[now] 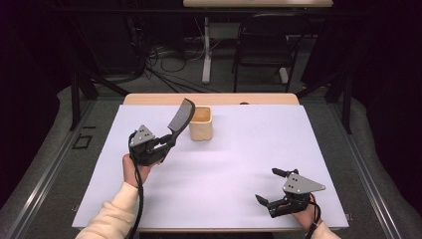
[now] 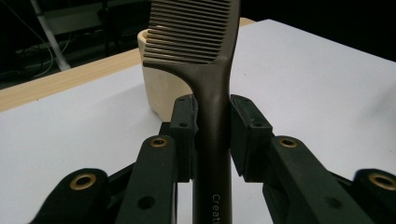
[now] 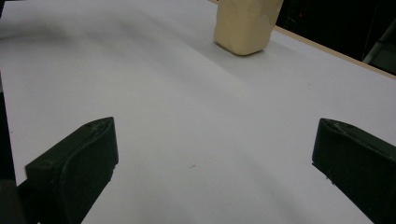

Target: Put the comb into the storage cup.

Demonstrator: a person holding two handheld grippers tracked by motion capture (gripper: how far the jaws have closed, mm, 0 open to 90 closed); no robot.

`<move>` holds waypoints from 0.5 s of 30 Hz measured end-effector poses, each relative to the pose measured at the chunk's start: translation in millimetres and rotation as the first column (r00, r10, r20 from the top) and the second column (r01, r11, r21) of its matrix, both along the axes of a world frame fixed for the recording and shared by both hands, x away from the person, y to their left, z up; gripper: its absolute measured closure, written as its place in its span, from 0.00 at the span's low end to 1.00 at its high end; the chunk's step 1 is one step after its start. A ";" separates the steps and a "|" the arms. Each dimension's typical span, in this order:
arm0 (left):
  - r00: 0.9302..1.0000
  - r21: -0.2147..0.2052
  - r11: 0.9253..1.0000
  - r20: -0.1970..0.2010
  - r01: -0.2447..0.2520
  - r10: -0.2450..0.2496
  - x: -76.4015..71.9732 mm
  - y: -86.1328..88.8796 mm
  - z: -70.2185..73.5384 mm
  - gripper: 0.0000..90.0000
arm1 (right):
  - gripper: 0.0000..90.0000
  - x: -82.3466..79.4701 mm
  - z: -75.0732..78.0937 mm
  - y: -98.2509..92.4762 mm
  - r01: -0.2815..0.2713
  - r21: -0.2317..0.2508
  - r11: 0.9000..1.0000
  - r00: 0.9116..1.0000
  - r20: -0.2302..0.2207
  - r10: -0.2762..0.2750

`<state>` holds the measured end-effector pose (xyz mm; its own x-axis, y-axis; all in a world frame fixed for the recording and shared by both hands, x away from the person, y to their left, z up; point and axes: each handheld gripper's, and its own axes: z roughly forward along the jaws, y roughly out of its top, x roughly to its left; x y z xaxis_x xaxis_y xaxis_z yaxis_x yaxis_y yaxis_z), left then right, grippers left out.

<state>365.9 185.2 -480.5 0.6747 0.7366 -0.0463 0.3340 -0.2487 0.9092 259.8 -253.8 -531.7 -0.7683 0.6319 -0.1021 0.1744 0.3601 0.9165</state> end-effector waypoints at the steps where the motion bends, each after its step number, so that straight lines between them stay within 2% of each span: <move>1: 1.000 -0.002 1.000 0.002 0.001 -0.001 0.3 0.1 0.6 0.80 | 0.00 0.0 0.0 0.0 0.000 0.000 1.000 1.000 0.000 0.000; 15: 1.000 -0.028 1.000 0.009 -0.007 0.007 8.8 -1.5 3.4 0.80 | 0.00 0.3 -0.2 0.0 0.002 -0.001 1.000 1.000 -0.001 -0.002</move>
<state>374.7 183.7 -477.1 0.6701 0.7398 -0.0607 0.3276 -0.2213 0.9185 260.1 -253.8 -531.8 -0.7670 0.6335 -0.1022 0.1759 0.3607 0.9159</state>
